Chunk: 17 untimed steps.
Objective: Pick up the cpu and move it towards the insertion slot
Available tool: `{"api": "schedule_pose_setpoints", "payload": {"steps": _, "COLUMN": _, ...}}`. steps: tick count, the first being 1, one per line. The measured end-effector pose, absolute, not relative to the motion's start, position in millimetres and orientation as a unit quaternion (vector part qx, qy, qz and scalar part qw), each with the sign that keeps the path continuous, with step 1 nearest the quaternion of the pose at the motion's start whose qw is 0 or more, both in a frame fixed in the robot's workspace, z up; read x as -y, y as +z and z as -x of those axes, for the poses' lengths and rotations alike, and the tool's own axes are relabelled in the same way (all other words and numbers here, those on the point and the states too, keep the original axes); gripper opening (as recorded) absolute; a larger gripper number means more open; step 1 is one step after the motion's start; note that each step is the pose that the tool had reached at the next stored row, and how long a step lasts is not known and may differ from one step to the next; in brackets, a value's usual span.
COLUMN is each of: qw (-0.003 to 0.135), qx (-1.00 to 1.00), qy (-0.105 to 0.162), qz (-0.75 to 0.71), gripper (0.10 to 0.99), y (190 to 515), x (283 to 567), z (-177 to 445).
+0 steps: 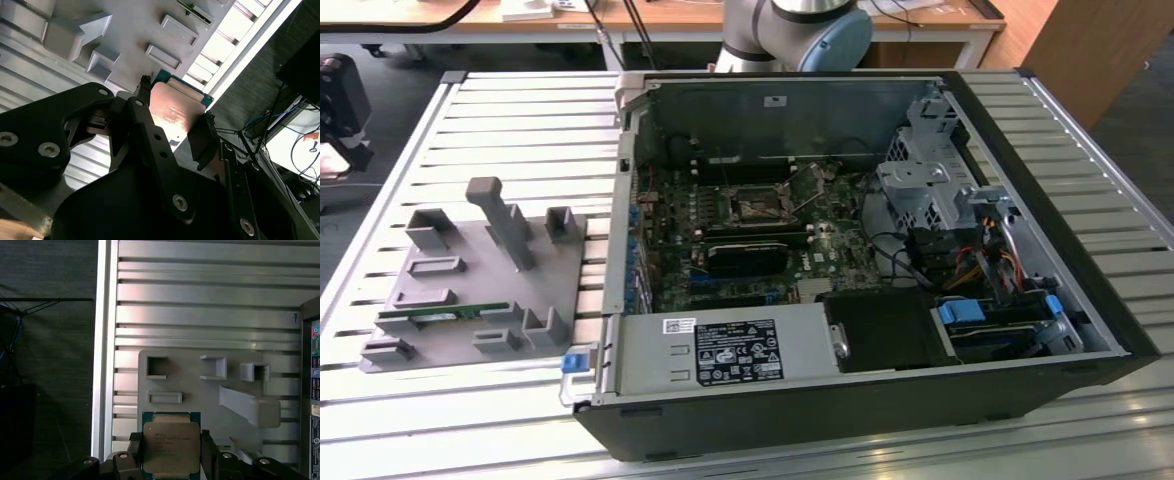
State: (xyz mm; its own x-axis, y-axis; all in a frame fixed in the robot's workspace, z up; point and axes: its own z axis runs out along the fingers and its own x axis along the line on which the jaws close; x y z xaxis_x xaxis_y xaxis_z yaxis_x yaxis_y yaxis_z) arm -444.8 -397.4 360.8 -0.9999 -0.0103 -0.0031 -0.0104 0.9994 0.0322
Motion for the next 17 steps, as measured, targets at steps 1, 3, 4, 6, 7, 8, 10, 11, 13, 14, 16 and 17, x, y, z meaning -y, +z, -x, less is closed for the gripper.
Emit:
{"api": "schedule_pose_setpoints", "payload": {"steps": 1, "qw": 0.001, "qx": -1.0, "qy": 0.016, "qz": 0.005, "gripper": 0.545, "y": 361.6, "x": 397.2, "z": 444.8}}
{"api": "schedule_pose_setpoints", "payload": {"steps": 3, "qw": 0.001, "qx": -1.0, "qy": 0.016, "qz": 0.005, "gripper": 0.545, "y": 363.0, "x": 397.1, "z": 444.8}}
{"api": "schedule_pose_setpoints", "payload": {"steps": 4, "qw": 0.001, "qx": -1.0, "qy": 0.016, "qz": 0.005, "gripper": 0.545, "y": 364.3, "x": 396.9, "z": 444.8}}
{"api": "schedule_pose_setpoints", "payload": {"steps": 6, "qw": 0.001, "qx": -1.0, "qy": 0.016, "qz": 0.005, "gripper": 0.545, "y": 365.8, "x": 396.7, "z": 444.8}}
{"api": "schedule_pose_setpoints", "payload": {"steps": 7, "qw": 0.001, "qx": -1.0, "qy": 0.016, "qz": 0.005, "gripper": 0.545, "y": 366.6, "x": 396.6, "z": 444.9}}
{"api": "schedule_pose_setpoints", "payload": {"steps": 8, "qw": 0.001, "qx": -1.0, "qy": 0.016, "qz": 0.005, "gripper": 0.545, "y": 367.4, "x": 396.5, "z": 444.9}}
{"api": "schedule_pose_setpoints", "payload": {"steps": 10, "qw": 0.001, "qx": -1.0, "qy": 0.016, "qz": 0.005, "gripper": 0.545, "y": 369.0, "x": 396.3, "z": 444.8}}
{"api": "schedule_pose_setpoints", "payload": {"steps": 11, "qw": 0.001, "qx": -1.0, "qy": 0.015, "qz": 0.005, "gripper": 0.545, "y": 369.9, "x": 396.2, "z": 444.8}}
{"api": "schedule_pose_setpoints", "payload": {"steps": 13, "qw": 0.001, "qx": -1.0, "qy": 0.015, "qz": 0.005, "gripper": 0.545, "y": 371.6, "x": 395.9, "z": 444.9}}
{"api": "schedule_pose_setpoints", "payload": {"steps": 14, "qw": 0.001, "qx": -1.0, "qy": 0.015, "qz": 0.005, "gripper": 0.545, "y": 372.4, "x": 395.6, "z": 444.9}}
{"api": "schedule_pose_setpoints", "payload": {"steps": 16, "qw": 0.001, "qx": -1.0, "qy": 0.015, "qz": 0.005, "gripper": 0.545, "y": 374.0, "x": 395.5, "z": 444.8}}
{"api": "schedule_pose_setpoints", "payload": {"steps": 17, "qw": 0.001, "qx": -1.0, "qy": 0.015, "qz": 0.005, "gripper": 0.545, "y": 374.8, "x": 395.5, "z": 444.8}}
